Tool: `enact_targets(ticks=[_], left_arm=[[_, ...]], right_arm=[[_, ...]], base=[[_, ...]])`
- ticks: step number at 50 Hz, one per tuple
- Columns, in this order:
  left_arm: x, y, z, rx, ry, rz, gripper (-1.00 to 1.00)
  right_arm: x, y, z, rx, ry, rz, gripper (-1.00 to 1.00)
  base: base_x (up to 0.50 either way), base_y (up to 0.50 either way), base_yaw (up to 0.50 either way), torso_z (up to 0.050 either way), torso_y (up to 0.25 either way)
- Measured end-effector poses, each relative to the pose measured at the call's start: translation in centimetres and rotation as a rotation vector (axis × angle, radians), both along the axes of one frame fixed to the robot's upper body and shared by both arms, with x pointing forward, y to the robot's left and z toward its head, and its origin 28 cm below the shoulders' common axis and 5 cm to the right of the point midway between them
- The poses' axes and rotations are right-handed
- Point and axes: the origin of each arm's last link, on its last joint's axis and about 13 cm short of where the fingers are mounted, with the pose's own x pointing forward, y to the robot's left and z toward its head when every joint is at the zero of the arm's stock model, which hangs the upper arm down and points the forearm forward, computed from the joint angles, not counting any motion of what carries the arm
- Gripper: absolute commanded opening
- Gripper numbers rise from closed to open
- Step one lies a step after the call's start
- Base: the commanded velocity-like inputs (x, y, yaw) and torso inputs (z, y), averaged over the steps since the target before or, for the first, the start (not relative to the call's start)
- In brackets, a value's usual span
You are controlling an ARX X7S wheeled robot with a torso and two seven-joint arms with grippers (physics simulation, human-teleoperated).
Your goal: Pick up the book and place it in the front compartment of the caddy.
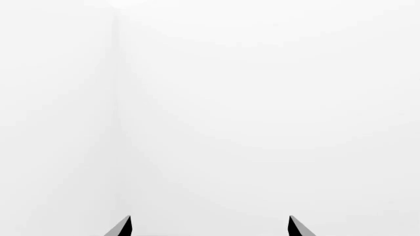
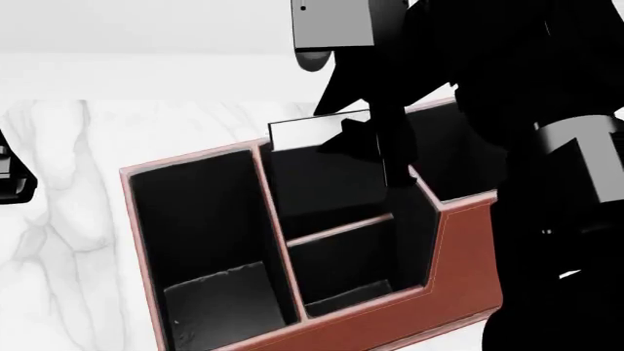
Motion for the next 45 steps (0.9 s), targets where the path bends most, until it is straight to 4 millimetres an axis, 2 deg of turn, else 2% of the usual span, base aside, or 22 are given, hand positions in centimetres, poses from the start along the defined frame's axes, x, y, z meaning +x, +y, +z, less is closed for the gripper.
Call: enact_targets(ticks=[45], left_arm=[[0.0,0.1,-0.1,-0.001,0.006,0.008,1.0]], right_arm=[[0.4,0.6,-2.0,-0.032,-0.06,-0.036,-1.0]], base=[[0.0,0.0,0.0,0.0,0.001]])
